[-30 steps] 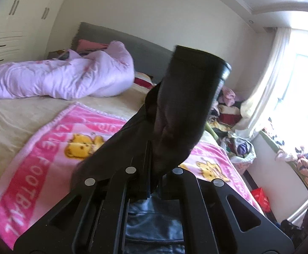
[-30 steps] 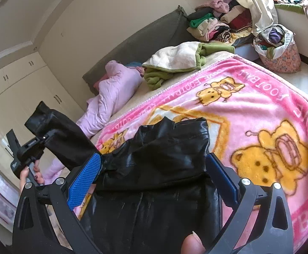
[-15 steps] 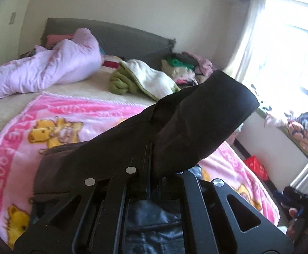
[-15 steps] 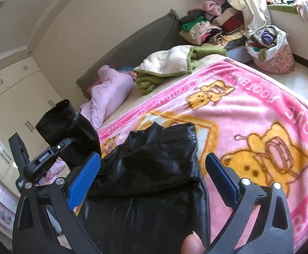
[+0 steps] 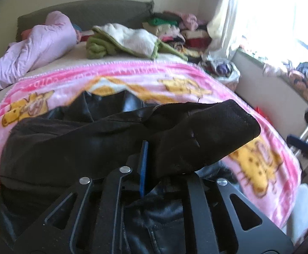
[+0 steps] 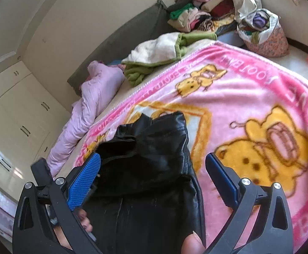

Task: Fold large clothes
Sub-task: 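Lift the held sleeve with the left tool and fold it across the jacket, then lay the sleeve on the jacket and open both tools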

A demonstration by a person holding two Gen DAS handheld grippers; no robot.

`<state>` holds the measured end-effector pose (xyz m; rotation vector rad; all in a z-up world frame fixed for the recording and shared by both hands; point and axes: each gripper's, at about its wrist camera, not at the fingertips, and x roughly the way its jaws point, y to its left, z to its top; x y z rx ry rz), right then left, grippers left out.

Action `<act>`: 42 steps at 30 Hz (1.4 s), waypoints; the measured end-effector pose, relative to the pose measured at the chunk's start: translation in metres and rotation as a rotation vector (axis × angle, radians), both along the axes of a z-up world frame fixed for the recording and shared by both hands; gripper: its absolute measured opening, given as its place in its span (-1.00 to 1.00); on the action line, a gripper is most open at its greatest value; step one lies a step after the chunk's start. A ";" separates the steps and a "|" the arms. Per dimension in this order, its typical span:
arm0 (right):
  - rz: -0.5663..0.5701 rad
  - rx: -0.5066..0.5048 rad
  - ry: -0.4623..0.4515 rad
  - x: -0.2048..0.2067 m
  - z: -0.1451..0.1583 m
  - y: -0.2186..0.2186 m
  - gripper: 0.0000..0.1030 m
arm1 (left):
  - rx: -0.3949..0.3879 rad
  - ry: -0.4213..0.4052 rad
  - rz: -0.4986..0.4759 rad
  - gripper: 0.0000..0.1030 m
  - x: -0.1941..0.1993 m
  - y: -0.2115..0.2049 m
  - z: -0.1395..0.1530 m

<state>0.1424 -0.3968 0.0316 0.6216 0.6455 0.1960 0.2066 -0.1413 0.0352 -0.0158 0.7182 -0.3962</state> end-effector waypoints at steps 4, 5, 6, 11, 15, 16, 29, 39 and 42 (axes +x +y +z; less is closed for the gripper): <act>0.039 0.043 0.060 0.021 -0.019 0.009 0.91 | 0.074 0.011 -0.048 -0.58 -0.005 -0.014 -0.018; 0.049 0.053 0.073 0.026 -0.023 0.011 0.91 | 0.097 0.022 -0.068 -0.32 -0.006 -0.018 -0.023; 0.061 0.065 0.095 0.032 -0.029 0.015 0.91 | 0.130 0.028 -0.077 -0.03 -0.007 -0.021 -0.028; 0.127 0.165 0.170 0.059 -0.053 0.030 0.91 | 0.129 0.110 -0.192 0.70 -0.015 -0.027 -0.038; 0.145 0.183 0.207 0.076 -0.064 0.039 0.91 | 0.116 0.111 -0.273 0.81 -0.031 -0.019 -0.032; 0.148 0.180 0.222 0.081 -0.068 0.042 0.91 | 0.100 0.118 -0.273 0.81 -0.033 -0.010 -0.027; 0.164 0.053 0.211 0.108 -0.079 0.068 -0.37 | 0.098 0.020 0.249 0.81 0.020 0.143 0.011; 0.187 -0.257 -0.023 0.112 -0.021 0.088 -0.84 | -0.073 0.136 0.324 -0.68 0.070 0.180 -0.015; 0.156 -0.315 -0.026 0.115 -0.021 0.084 -0.91 | -0.055 0.181 0.283 -0.70 0.080 0.168 -0.030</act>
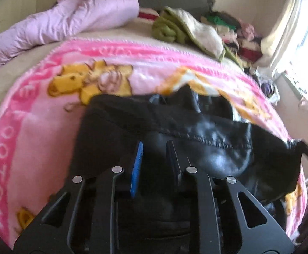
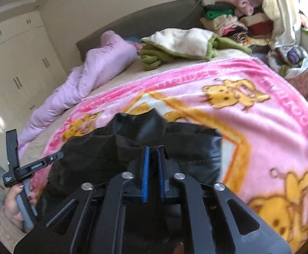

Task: Fold large clothes
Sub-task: 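Lay the sleeve on the jacket and open both tools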

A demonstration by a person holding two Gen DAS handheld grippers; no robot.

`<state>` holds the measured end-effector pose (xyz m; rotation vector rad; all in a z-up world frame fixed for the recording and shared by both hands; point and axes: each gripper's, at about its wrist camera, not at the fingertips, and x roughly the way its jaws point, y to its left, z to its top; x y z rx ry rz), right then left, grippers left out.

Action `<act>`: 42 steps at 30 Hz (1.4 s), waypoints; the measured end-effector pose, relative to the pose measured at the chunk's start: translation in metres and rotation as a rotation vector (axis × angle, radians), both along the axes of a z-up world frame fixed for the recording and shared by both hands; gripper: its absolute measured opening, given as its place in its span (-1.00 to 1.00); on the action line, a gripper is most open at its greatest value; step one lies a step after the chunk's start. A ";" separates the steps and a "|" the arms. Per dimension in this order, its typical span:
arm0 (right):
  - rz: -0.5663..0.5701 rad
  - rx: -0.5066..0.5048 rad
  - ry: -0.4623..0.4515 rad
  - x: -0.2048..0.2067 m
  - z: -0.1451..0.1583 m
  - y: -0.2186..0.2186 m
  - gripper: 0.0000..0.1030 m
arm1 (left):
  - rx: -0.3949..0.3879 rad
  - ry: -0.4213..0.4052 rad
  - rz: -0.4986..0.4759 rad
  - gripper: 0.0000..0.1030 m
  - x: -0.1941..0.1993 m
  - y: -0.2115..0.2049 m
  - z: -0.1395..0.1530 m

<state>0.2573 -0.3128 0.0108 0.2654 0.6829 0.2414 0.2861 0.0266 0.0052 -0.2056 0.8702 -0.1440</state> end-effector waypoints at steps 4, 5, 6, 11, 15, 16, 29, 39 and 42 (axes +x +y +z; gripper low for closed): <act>-0.020 -0.016 0.035 0.003 -0.009 -0.003 -0.91 | 0.014 0.048 -0.025 -0.70 0.005 -0.007 -0.017; -0.028 -0.022 0.046 0.004 -0.010 -0.002 -0.90 | 0.021 0.054 -0.028 -0.70 0.005 -0.008 -0.020; -0.044 -0.014 0.061 0.004 -0.011 -0.003 -0.87 | 0.036 0.059 -0.032 -0.70 0.005 -0.010 -0.023; -0.148 -0.101 0.020 -0.002 -0.001 -0.002 -0.80 | 0.051 0.063 -0.052 -0.70 0.002 -0.010 -0.027; -0.044 -0.083 0.016 0.002 -0.005 0.021 -0.80 | 0.079 0.062 -0.063 -0.70 0.001 -0.012 -0.031; -0.015 -0.076 0.032 0.005 -0.009 0.028 -0.80 | 0.093 0.062 -0.066 -0.70 0.001 -0.014 -0.032; 0.033 -0.132 0.294 0.050 -0.100 0.059 -0.77 | -0.006 0.076 -0.087 -0.75 0.001 0.002 -0.037; 0.122 -0.114 0.131 -0.013 -0.046 0.079 0.00 | 0.031 -0.004 -0.140 -0.23 -0.037 -0.018 0.001; 0.144 -0.127 0.148 -0.023 -0.051 0.086 0.14 | 0.078 0.018 -0.159 -0.01 -0.046 -0.030 -0.004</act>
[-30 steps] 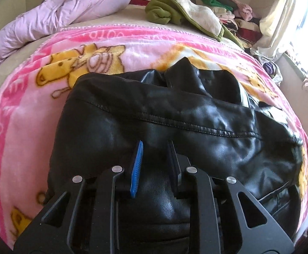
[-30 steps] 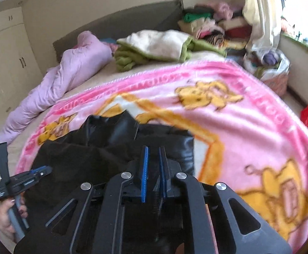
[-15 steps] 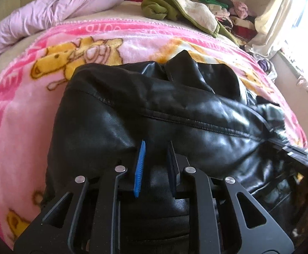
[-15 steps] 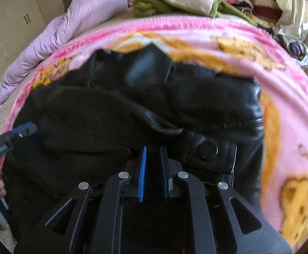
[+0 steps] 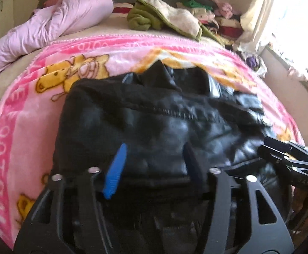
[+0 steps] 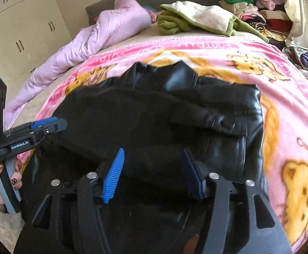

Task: Fold large clothes
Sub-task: 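Lay the sleeve on the jacket and open both tools, then move both tools to the jacket hem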

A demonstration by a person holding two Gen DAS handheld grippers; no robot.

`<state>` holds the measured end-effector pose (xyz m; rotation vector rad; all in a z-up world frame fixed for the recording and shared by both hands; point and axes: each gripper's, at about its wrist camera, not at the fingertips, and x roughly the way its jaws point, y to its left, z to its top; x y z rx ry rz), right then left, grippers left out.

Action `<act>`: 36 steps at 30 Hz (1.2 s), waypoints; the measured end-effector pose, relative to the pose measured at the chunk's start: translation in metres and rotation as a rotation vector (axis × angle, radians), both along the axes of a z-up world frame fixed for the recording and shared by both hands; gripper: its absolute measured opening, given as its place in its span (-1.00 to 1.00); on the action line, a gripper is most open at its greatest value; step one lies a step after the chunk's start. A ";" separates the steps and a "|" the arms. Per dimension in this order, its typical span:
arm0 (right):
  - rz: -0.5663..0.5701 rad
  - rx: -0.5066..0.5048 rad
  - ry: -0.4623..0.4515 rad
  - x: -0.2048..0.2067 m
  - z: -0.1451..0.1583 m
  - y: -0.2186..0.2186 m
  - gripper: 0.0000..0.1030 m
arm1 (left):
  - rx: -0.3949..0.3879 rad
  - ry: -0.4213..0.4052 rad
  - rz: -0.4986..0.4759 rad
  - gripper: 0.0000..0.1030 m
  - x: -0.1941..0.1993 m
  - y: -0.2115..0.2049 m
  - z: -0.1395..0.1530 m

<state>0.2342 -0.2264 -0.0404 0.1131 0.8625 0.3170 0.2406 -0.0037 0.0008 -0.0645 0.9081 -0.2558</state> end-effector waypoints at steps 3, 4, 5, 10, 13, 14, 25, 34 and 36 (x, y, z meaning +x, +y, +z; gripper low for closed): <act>-0.011 -0.040 0.030 -0.005 -0.009 0.001 0.15 | 0.036 0.039 -0.007 0.05 0.002 -0.006 -0.015; -0.014 -0.036 0.043 -0.004 -0.014 -0.002 0.15 | 0.044 0.049 -0.007 0.05 0.003 -0.007 -0.020; -0.018 -0.033 0.060 -0.003 -0.018 -0.003 0.15 | 0.047 0.059 -0.008 0.06 0.004 -0.006 -0.025; -0.032 0.013 0.093 0.003 -0.031 -0.010 0.15 | 0.025 0.058 -0.006 0.06 0.002 -0.002 -0.028; -0.035 0.052 0.058 -0.006 -0.020 -0.015 0.23 | 0.017 0.047 -0.008 0.22 -0.003 -0.003 -0.019; -0.036 0.071 0.047 -0.009 -0.015 -0.017 0.27 | 0.012 0.042 -0.007 0.32 -0.005 -0.004 -0.016; -0.084 0.129 -0.061 -0.063 0.032 -0.048 0.85 | 0.053 -0.078 0.016 0.82 -0.059 0.004 0.022; -0.078 0.115 -0.128 -0.118 0.055 -0.059 0.87 | 0.027 -0.109 0.048 0.82 -0.100 0.027 0.041; -0.072 0.116 -0.133 -0.130 0.057 -0.060 0.87 | 0.031 -0.115 0.053 0.82 -0.110 0.032 0.044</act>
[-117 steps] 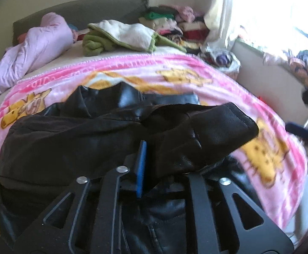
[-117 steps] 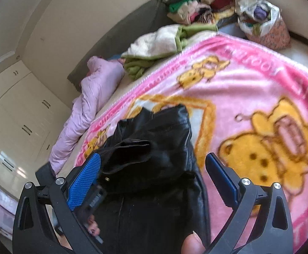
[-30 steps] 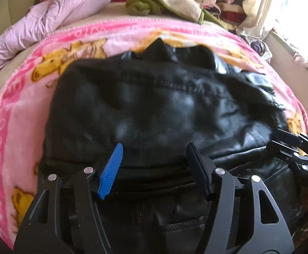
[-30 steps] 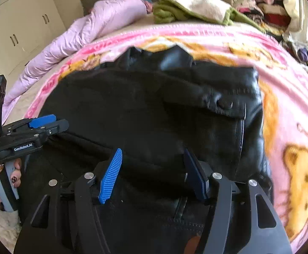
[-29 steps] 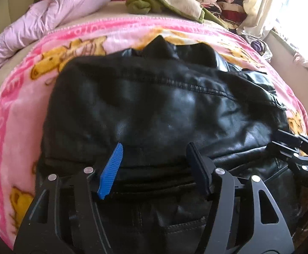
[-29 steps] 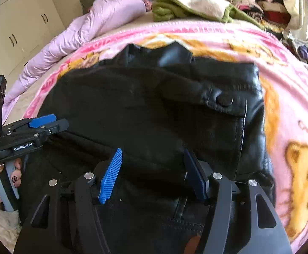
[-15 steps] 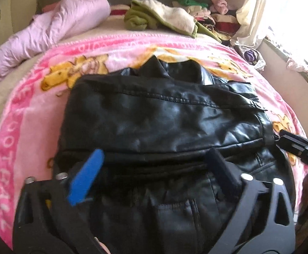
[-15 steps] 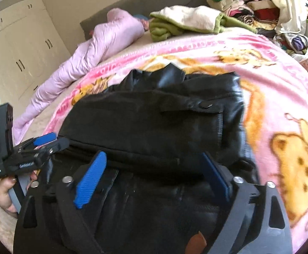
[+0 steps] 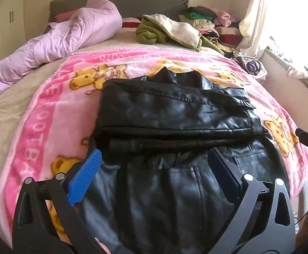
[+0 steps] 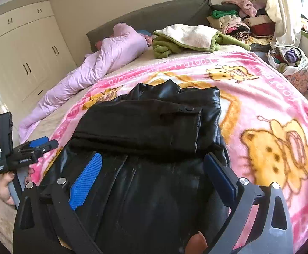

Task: Fold large clothes
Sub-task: 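Move both tools to the jacket hem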

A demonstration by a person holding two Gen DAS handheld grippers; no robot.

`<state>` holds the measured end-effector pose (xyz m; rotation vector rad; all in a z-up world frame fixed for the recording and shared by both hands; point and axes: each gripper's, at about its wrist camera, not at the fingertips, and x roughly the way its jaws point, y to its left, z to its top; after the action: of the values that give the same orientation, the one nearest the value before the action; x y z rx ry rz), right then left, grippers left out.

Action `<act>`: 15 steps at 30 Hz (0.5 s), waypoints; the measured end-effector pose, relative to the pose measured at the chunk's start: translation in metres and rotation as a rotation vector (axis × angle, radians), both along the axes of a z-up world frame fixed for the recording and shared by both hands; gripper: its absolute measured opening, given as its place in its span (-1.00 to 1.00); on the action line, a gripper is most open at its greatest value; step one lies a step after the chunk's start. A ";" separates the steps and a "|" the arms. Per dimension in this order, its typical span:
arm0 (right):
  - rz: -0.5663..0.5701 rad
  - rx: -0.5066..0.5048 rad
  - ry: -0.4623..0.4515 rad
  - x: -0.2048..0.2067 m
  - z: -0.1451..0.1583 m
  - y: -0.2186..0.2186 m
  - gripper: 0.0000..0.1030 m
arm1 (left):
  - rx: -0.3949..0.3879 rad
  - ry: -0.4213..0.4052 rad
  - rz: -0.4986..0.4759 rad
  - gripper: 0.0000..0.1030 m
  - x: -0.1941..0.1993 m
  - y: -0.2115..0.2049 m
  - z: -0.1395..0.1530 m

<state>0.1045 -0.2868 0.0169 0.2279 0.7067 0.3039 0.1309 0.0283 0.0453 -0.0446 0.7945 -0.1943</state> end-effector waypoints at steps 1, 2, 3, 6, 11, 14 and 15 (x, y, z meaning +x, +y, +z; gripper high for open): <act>0.003 -0.002 -0.004 -0.005 0.001 0.000 0.87 | 0.003 -0.005 0.004 0.82 -0.005 0.002 0.002; 0.005 -0.009 -0.007 -0.010 0.002 0.001 0.88 | 0.005 -0.011 0.005 0.82 -0.009 0.004 0.005; 0.007 -0.014 -0.010 -0.013 0.002 0.002 0.88 | 0.009 -0.018 0.008 0.82 -0.014 0.006 0.008; 0.012 -0.021 -0.017 -0.028 0.003 0.002 0.88 | 0.025 -0.035 0.014 0.82 -0.028 0.009 0.014; 0.021 -0.024 -0.014 -0.045 0.001 0.001 0.88 | 0.053 -0.030 0.016 0.82 -0.049 0.017 0.012; 0.026 -0.034 -0.013 -0.053 -0.002 0.002 0.88 | 0.051 -0.002 0.022 0.82 -0.061 0.025 0.005; 0.027 -0.032 -0.014 -0.056 -0.003 0.002 0.88 | 0.036 0.011 0.020 0.82 -0.064 0.028 0.002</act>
<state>0.0489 -0.2847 0.0136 0.1853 0.7012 0.3195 0.0669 0.0560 0.0472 -0.0191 0.8083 -0.1611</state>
